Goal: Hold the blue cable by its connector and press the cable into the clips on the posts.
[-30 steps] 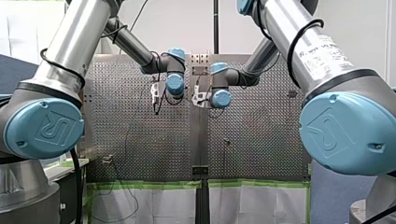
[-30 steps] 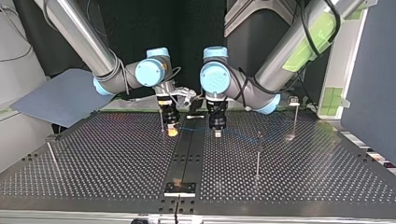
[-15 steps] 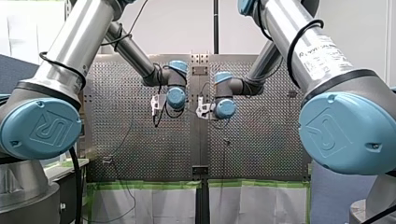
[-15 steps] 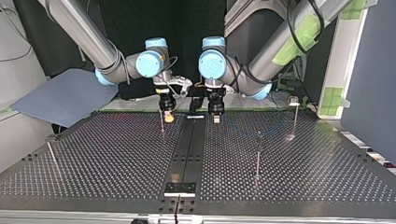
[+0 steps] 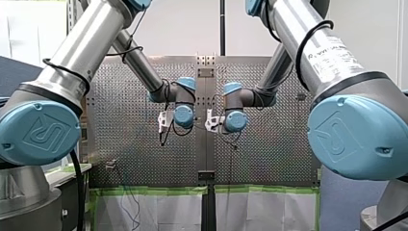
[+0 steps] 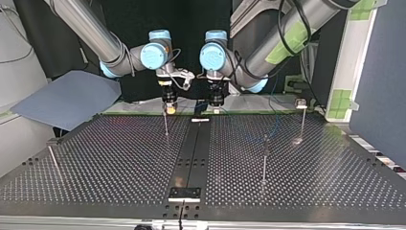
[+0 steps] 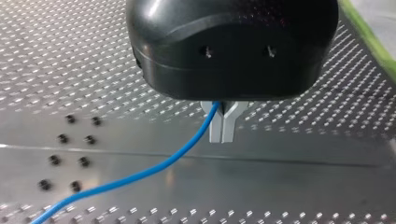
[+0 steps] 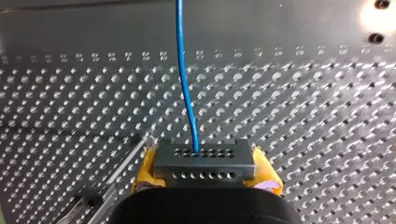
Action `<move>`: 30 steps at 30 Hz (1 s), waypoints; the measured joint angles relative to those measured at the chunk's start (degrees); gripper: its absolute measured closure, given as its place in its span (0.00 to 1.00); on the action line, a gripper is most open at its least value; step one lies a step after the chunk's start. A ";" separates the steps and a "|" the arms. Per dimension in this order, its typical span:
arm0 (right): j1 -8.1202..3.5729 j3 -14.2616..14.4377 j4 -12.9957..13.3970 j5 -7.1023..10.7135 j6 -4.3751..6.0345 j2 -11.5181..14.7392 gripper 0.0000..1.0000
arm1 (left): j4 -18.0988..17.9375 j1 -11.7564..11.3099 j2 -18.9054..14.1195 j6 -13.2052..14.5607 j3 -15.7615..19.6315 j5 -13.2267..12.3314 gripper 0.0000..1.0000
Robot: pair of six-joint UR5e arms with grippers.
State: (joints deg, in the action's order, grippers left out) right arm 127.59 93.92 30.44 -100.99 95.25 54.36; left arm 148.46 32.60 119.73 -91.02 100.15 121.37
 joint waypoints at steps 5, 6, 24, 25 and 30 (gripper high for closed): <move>-0.54 1.66 1.16 -0.96 -0.32 -0.05 1.00 | -1.18 0.95 2.27 -0.07 0.01 0.54 1.00; -0.69 2.10 1.58 -1.08 -0.43 -0.05 1.00 | -1.49 1.17 2.84 -0.08 0.02 0.62 1.00; -3.67 11.19 11.13 -2.80 0.29 -3.49 1.00 | -7.72 5.72 8.41 -0.73 0.02 0.75 1.00; -3.78 11.36 11.75 -2.87 0.44 -4.09 1.00 | -7.92 5.95 8.41 -0.82 0.02 0.75 1.00; -4.37 11.59 13.65 -2.94 0.88 -6.68 1.00 | -9.50 7.00 8.86 -1.36 0.02 0.66 1.00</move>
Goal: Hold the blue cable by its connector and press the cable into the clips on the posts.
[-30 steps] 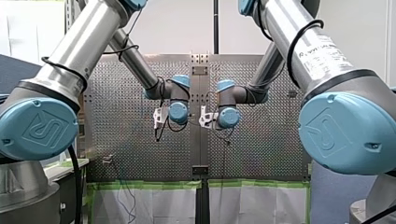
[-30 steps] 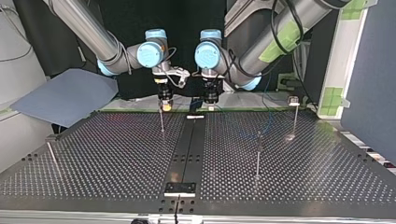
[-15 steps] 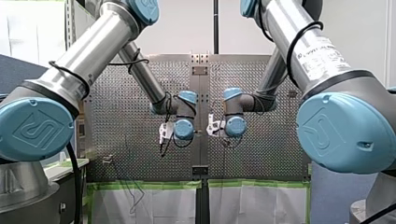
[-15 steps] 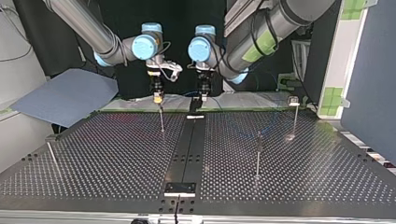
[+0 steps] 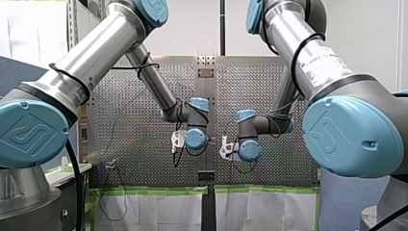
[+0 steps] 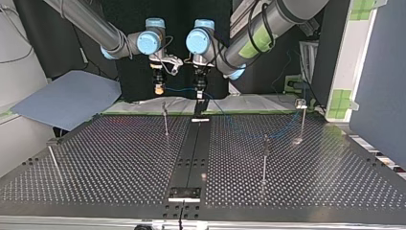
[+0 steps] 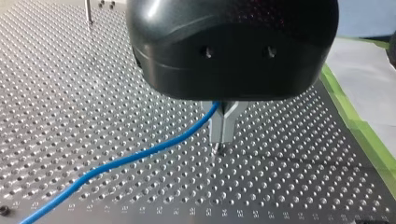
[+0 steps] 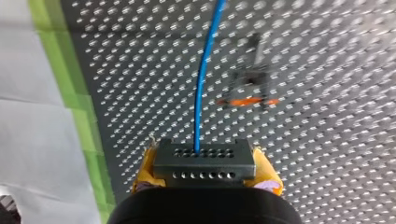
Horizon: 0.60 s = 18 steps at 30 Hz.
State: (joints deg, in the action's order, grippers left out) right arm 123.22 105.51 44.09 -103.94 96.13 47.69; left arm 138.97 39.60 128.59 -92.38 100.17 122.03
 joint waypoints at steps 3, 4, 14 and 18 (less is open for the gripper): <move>-0.51 0.01 1.03 0.03 0.15 -0.69 1.00 | -1.28 0.07 1.02 -0.28 0.00 -0.22 1.00; -0.73 0.01 1.50 0.06 0.18 -0.80 1.00 | -1.70 0.03 1.44 -0.40 0.00 -0.31 1.00; -2.52 0.06 3.63 0.35 0.02 -1.03 1.00 | -4.62 -0.52 4.15 -1.46 -0.35 -3.02 1.00; -3.46 0.05 3.65 0.45 0.15 -1.04 1.00 | -3.45 -0.42 6.23 -1.63 -2.12 -3.96 1.00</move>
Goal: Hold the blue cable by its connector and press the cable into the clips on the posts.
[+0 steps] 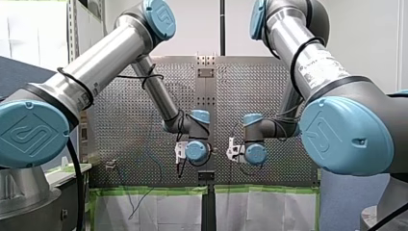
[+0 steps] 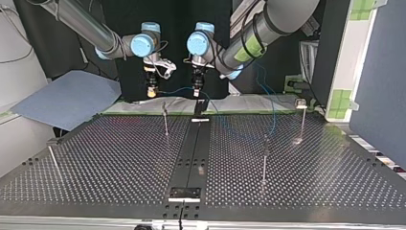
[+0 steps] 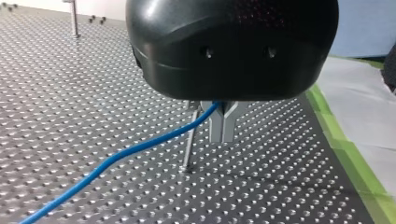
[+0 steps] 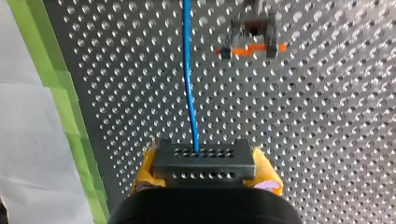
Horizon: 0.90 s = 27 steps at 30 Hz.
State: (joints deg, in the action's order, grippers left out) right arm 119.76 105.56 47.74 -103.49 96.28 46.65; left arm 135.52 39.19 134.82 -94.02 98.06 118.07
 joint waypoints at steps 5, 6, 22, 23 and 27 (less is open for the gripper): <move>-2.04 0.00 0.91 0.52 -0.43 -0.09 1.00 | -0.45 -0.40 2.39 -0.95 -2.53 0.22 1.00; -2.51 0.00 1.23 0.85 -0.61 -0.16 1.00 | -0.53 -0.49 2.70 -1.23 -3.17 0.01 1.00; -7.02 -0.41 3.13 9.25 -2.69 -0.74 1.00 | -0.30 0.19 4.44 -2.37 -7.93 -2.24 1.00; -7.21 -0.57 3.12 9.64 -2.66 -0.73 1.00 | -0.05 0.26 4.78 -2.47 -8.33 -2.31 1.00; -7.96 -0.98 2.63 11.41 -2.60 -0.73 1.00 | 1.66 0.74 6.13 -2.70 -10.48 -2.86 1.00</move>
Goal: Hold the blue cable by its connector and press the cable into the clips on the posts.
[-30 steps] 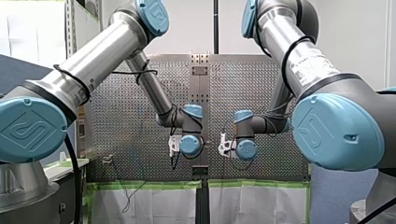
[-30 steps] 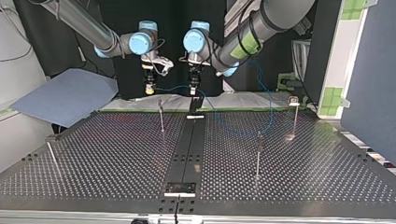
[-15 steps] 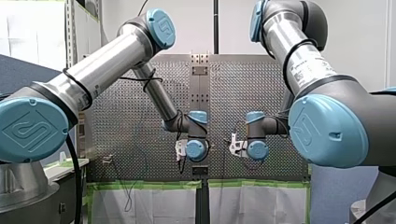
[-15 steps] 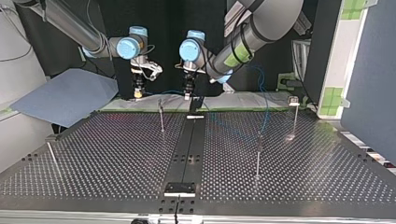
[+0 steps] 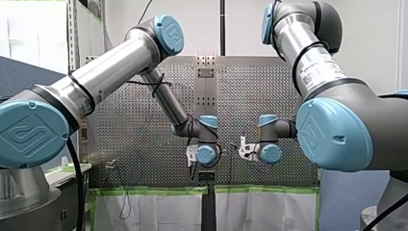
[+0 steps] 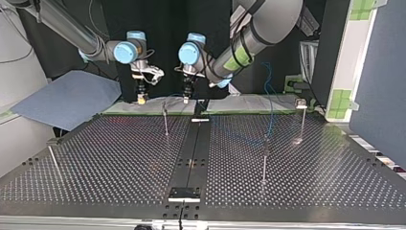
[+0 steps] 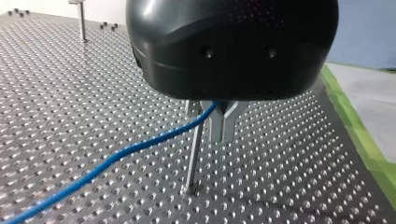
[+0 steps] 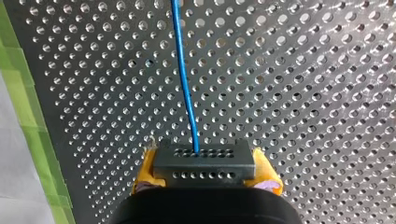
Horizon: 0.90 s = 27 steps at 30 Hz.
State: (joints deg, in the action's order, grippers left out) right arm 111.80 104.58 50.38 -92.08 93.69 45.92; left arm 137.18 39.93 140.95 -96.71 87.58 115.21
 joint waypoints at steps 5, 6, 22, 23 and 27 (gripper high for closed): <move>-1.10 -0.11 -1.02 2.41 0.08 0.01 1.00 | 0.81 1.00 0.37 -0.47 -1.86 0.31 1.00; -1.29 -0.11 -1.22 2.83 0.08 0.00 1.00 | 0.88 1.21 0.38 -0.58 -2.08 0.61 1.00; -4.44 -0.18 -0.76 11.08 2.19 -0.01 1.00 | 0.12 3.04 0.39 -0.60 -2.43 5.89 1.00; -4.63 -0.18 -0.58 11.58 2.44 -0.01 1.00 | -0.02 3.04 0.44 -0.49 -2.44 6.00 1.00; -5.33 -0.19 0.25 13.55 3.79 -0.01 1.00 | -0.15 3.06 1.37 0.39 -2.44 6.00 1.00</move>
State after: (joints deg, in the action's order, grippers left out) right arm 106.47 104.39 50.63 -78.53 97.48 45.91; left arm 137.03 42.99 142.32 -96.32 85.14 121.21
